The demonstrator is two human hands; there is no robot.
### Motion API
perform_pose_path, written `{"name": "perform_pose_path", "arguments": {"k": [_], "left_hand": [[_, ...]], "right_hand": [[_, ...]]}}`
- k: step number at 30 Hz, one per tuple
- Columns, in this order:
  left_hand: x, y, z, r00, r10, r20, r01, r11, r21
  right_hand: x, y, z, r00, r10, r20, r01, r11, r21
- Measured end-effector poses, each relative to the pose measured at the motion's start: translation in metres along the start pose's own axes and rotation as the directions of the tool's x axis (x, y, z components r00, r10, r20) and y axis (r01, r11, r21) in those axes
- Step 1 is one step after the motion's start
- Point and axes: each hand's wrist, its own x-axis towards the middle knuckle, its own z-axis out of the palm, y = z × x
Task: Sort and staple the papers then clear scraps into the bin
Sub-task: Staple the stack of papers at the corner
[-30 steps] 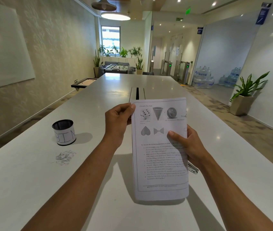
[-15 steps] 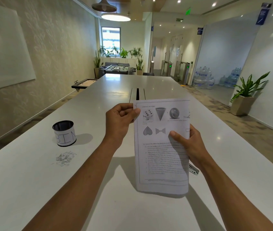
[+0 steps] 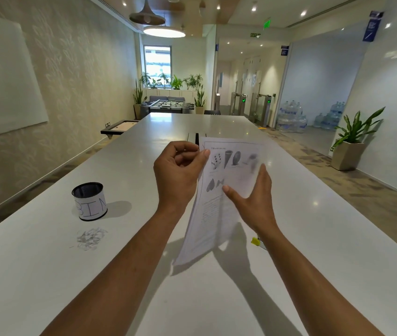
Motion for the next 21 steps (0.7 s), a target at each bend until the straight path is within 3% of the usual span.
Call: {"name": "perform_pose_path", "arguments": {"k": [2,5,9,12,16,21], "left_hand": [[-0.004,0.002,0.006,0.999,0.031,-0.031,-0.029,0.998,0.051],[-0.008,0.003,0.014,0.995,0.073,-0.065,-0.066,0.992,0.104],[-0.011,0.007,0.020,0.995,0.084,-0.045,-0.076,0.984,0.161],[-0.012,0.009,0.021,0.995,0.090,0.039,-0.096,0.975,0.199],[-0.019,0.003,0.022,0.963,0.178,0.204,-0.237,0.918,0.317],[-0.025,-0.001,0.023,0.907,0.306,0.288,-0.400,0.840,0.366]], "right_hand": [[-0.005,-0.013,0.004,0.996,-0.087,0.001,0.087,0.996,0.013],[-0.010,-0.036,0.008,0.970,-0.242,0.019,0.234,0.954,0.189],[-0.010,-0.057,0.006,0.961,-0.236,0.142,0.149,0.878,0.454],[-0.010,-0.060,0.003,0.962,-0.211,0.175,0.083,0.833,0.547],[-0.007,-0.056,-0.001,0.970,-0.195,0.143,0.073,0.801,0.594],[-0.003,-0.052,-0.006,0.987,-0.134,0.091,0.060,0.824,0.563]]}}
